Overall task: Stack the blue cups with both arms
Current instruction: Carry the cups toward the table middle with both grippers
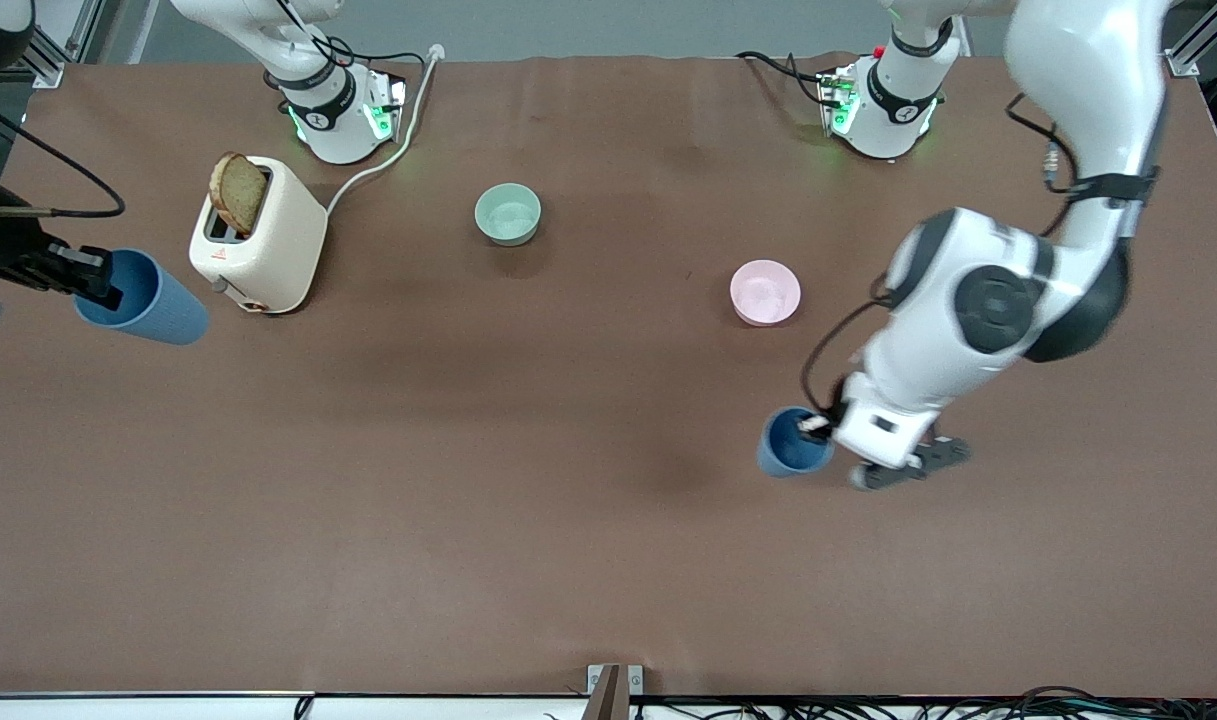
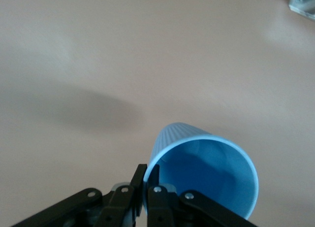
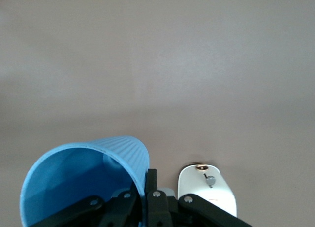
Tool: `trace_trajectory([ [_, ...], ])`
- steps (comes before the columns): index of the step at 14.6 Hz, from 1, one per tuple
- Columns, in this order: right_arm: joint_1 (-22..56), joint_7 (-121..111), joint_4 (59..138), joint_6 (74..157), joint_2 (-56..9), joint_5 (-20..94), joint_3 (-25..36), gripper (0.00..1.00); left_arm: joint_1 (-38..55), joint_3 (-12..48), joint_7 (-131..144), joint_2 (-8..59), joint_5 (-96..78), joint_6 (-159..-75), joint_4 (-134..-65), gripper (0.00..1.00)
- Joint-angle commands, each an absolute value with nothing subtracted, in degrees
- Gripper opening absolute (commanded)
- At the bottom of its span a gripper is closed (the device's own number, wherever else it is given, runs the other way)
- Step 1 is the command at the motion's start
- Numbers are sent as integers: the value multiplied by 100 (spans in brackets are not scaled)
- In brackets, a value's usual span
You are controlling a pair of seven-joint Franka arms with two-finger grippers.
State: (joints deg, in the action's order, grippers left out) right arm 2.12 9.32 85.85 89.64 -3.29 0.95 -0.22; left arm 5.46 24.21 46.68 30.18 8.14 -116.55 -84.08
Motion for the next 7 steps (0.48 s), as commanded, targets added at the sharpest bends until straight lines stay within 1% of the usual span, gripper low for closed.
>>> trace_trajectory([
  [1,570,1545,8456,9000,-430,62,0,1,1131,2382,5420,3418,975,-11636,-8086,0],
  [4,913,2274,8350,9122,-580,79,-157,1,1975,2286,6377,3988,1212,-12048,-7884,0],
  [6,1063,2696,8358,9350,-659,62,-324,1,2563,2049,6845,4340,1239,-12321,-7752,0],
  [7,1107,2837,8358,9447,-685,44,-395,1,2871,1796,7047,4411,1231,-12435,-7752,0],
])
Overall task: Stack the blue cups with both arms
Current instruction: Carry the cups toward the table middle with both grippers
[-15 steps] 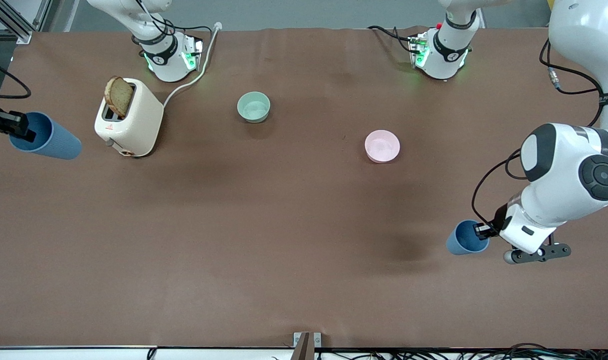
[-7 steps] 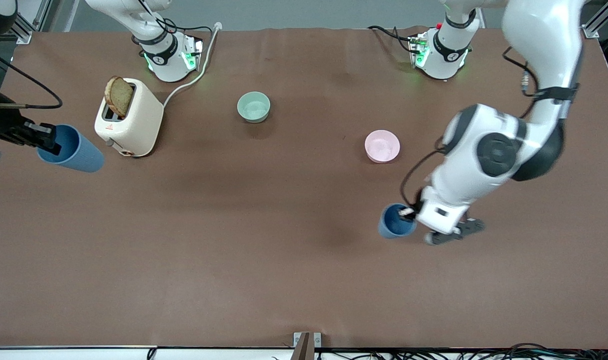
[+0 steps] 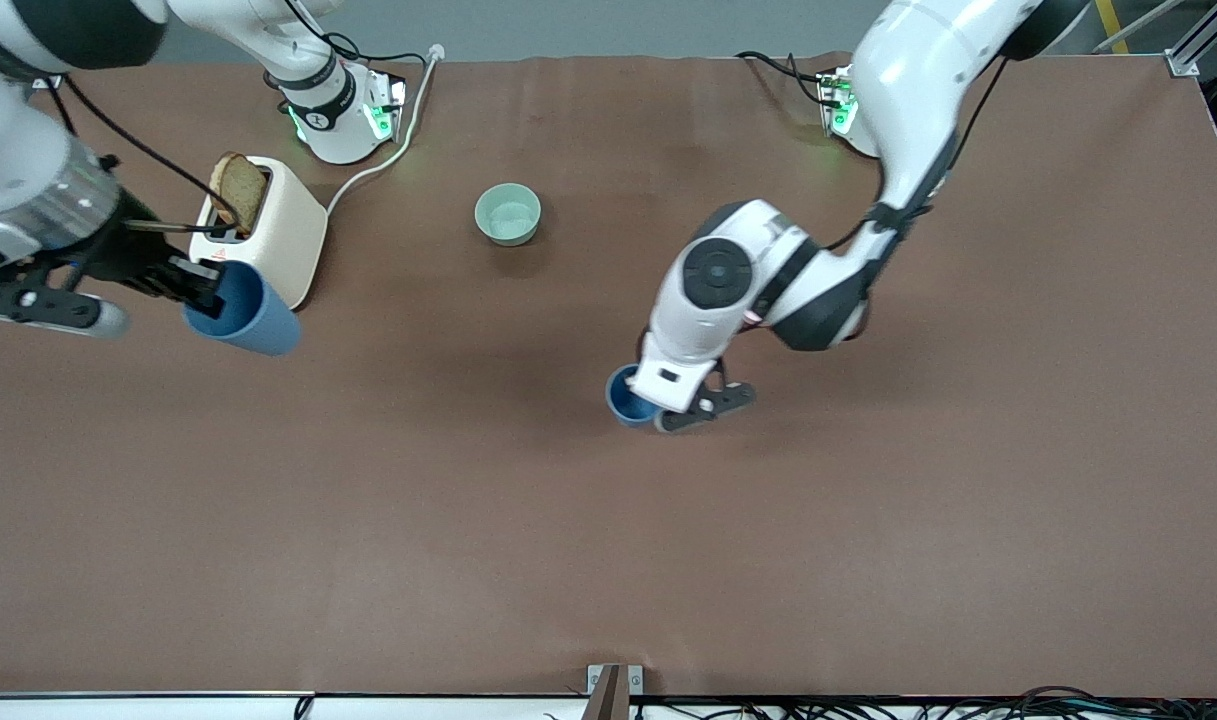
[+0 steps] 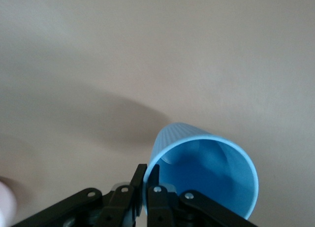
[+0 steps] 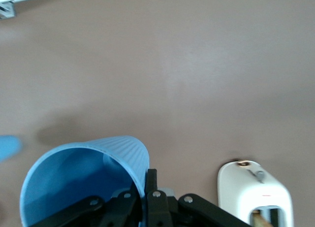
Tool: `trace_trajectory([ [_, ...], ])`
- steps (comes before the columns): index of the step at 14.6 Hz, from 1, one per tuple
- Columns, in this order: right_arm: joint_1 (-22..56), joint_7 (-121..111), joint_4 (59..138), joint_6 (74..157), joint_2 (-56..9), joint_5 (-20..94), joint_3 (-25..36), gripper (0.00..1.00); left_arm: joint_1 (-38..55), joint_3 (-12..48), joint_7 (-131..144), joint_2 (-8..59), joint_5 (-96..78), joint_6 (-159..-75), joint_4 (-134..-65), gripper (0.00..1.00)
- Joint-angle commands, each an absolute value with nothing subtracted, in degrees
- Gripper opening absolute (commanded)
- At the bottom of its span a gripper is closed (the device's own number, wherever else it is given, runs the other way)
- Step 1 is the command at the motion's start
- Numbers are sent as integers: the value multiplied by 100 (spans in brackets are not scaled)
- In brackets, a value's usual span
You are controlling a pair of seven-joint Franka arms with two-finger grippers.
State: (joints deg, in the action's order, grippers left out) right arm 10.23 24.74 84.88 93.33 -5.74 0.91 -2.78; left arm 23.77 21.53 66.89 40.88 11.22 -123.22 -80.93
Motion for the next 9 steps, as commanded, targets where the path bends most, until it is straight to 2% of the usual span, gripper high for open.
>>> trace_trajectory([
  [1,1186,2995,8358,9518,-746,27,-422,1,3170,1593,7179,4447,1230,-12463,-7761,0],
  [5,1327,3146,8358,9545,-800,-79,-422,1,3305,1503,7277,4552,1195,-12463,-7778,3],
  [6,1379,3190,8350,9606,-835,-79,-431,1,3305,1503,7277,4553,1195,-12472,-7770,15],
  [7,1449,3391,8350,9685,-844,-79,-431,1,3287,1503,7277,4553,1187,-12472,-7770,70],
  [8,1485,3575,8350,9703,-896,-79,-439,1,3287,1503,7260,4518,1204,-12463,-7778,100],
  [9,1590,3664,8350,9712,-949,-88,-466,1,3261,1503,7260,4465,1204,-12437,-7770,100],
])
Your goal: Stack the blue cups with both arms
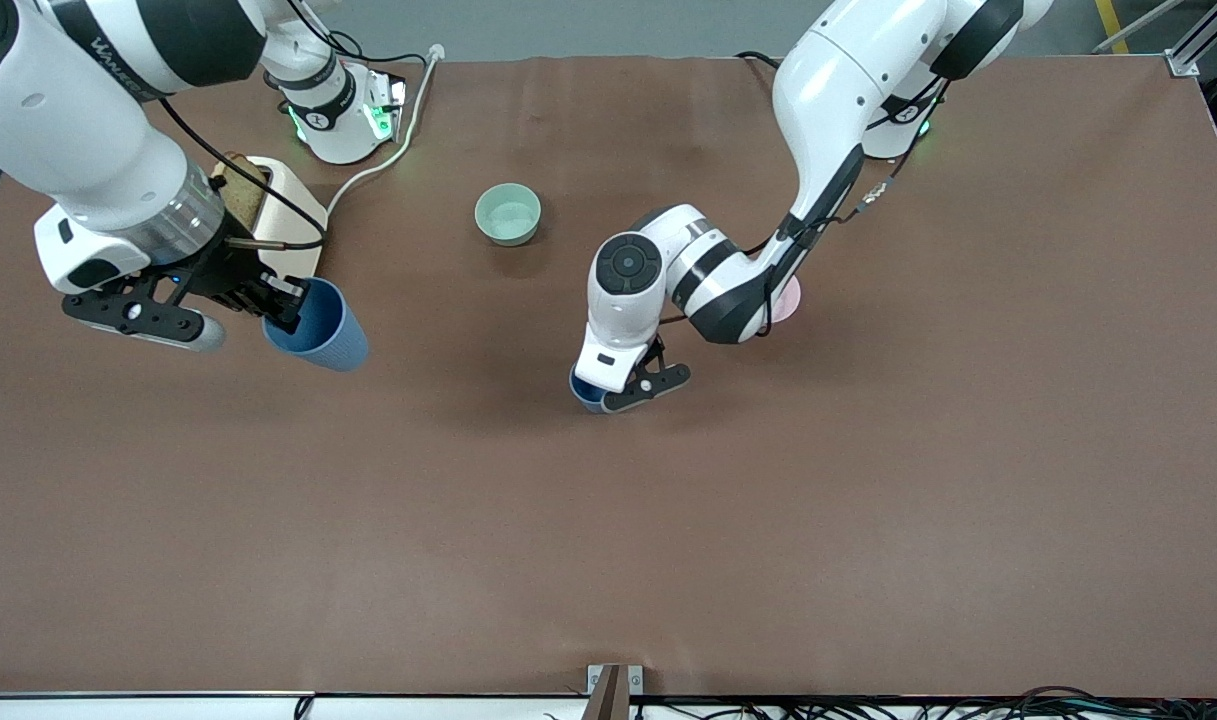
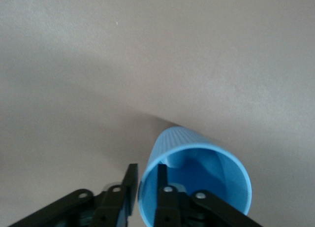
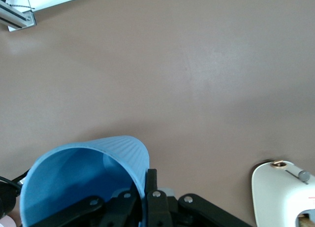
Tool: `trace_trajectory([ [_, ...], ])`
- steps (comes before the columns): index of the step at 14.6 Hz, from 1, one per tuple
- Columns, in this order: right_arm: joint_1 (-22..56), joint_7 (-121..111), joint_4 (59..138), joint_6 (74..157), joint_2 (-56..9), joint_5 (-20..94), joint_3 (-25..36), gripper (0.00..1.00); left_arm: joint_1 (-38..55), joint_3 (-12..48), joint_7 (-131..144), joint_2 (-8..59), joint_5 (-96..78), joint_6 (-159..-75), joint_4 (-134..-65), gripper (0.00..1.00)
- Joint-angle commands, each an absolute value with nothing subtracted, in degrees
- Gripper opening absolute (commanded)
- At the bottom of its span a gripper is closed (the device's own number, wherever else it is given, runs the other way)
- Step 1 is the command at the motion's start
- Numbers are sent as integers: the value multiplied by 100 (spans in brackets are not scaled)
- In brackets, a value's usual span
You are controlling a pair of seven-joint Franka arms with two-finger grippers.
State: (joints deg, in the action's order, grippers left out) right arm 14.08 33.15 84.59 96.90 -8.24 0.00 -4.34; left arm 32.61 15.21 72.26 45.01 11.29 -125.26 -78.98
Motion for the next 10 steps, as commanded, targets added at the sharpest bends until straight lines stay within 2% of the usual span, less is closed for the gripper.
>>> trace_trajectory([
  [1,1747,3735,8350,9738,-984,-157,-466,1,3235,1503,7251,4360,1222,-12384,-7770,100],
  [3,2055,4303,8350,9860,-1133,-473,-475,1,3138,1494,7225,4044,1195,-12174,-7752,100],
  [8,2846,5317,8350,10124,-1616,-1002,-492,1,2138,1503,6489,2867,1230,-11392,-7752,100],
  [10,3136,5719,8289,10492,-1923,-1028,-483,1,1655,1538,5656,2445,1195,-11085,-7761,100],
])
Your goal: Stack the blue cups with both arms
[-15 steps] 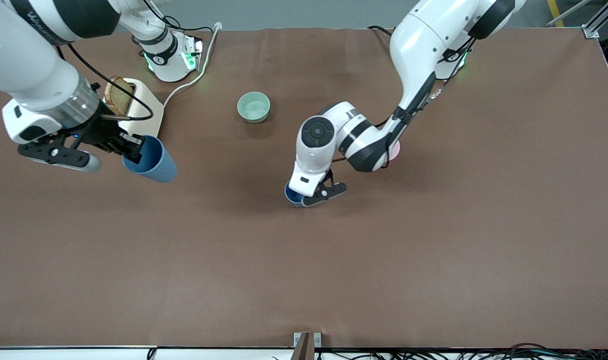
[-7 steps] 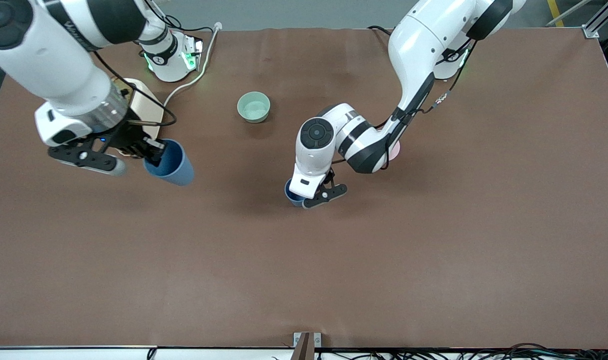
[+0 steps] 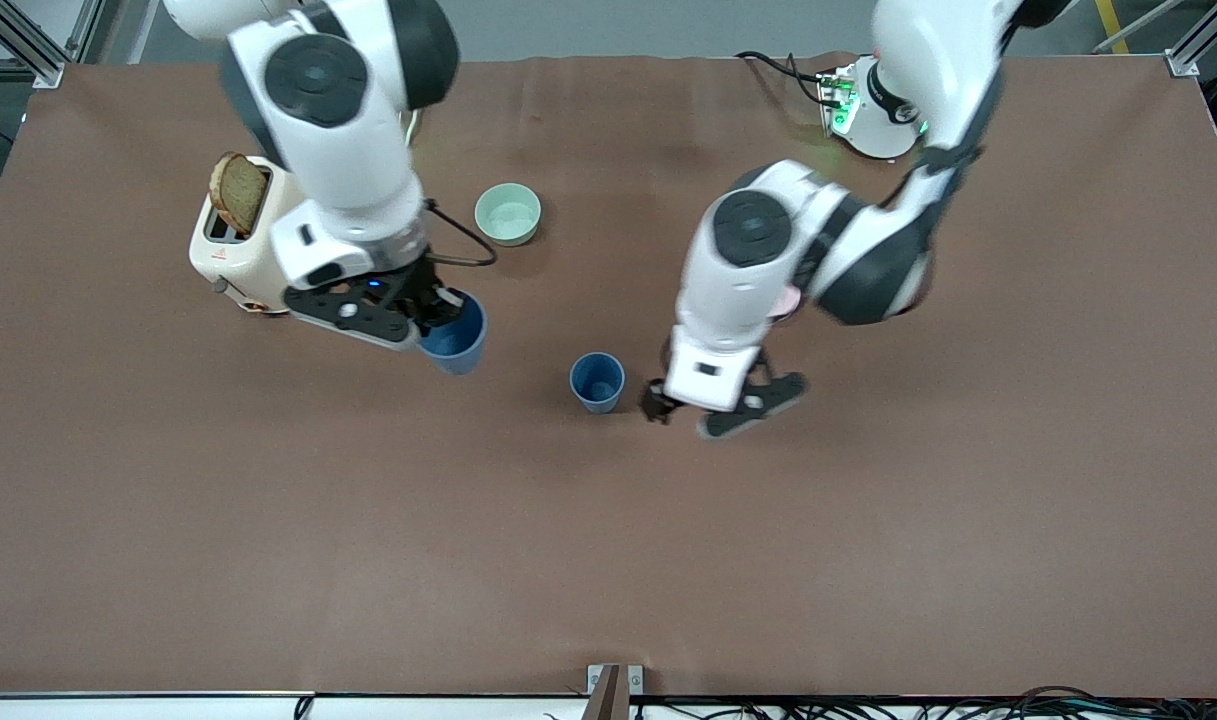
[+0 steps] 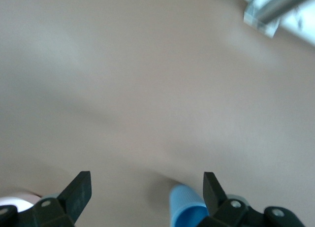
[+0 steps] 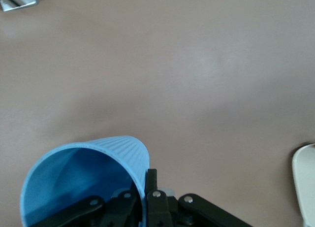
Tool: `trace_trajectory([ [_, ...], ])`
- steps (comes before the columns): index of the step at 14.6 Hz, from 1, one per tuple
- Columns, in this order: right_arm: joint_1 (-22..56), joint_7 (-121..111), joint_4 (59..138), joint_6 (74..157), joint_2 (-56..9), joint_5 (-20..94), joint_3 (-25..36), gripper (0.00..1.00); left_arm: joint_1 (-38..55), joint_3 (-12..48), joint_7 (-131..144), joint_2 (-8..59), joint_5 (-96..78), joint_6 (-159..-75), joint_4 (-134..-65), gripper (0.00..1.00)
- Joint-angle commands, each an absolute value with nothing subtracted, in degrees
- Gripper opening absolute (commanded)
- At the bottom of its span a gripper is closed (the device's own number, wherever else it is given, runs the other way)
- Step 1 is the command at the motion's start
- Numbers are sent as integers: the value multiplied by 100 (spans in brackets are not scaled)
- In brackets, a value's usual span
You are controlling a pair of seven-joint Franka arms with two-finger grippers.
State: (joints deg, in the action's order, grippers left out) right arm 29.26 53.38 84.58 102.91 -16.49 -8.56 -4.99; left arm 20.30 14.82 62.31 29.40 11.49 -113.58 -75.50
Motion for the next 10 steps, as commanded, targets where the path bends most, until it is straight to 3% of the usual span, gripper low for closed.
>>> trace_trajectory([
  [1,3286,5913,8140,10564,-2151,-1168,-483,1,1417,1538,5138,2243,1195,-10848,-7761,100],
  [5,3612,6337,7419,10591,-3153,-1494,-492,1,669,1538,4370,1575,1195,-10214,-7778,100],
  [10,3946,6337,7348,10846,-3585,-1512,-492,1,36,1529,2728,906,967,-9467,-7770,100],
])
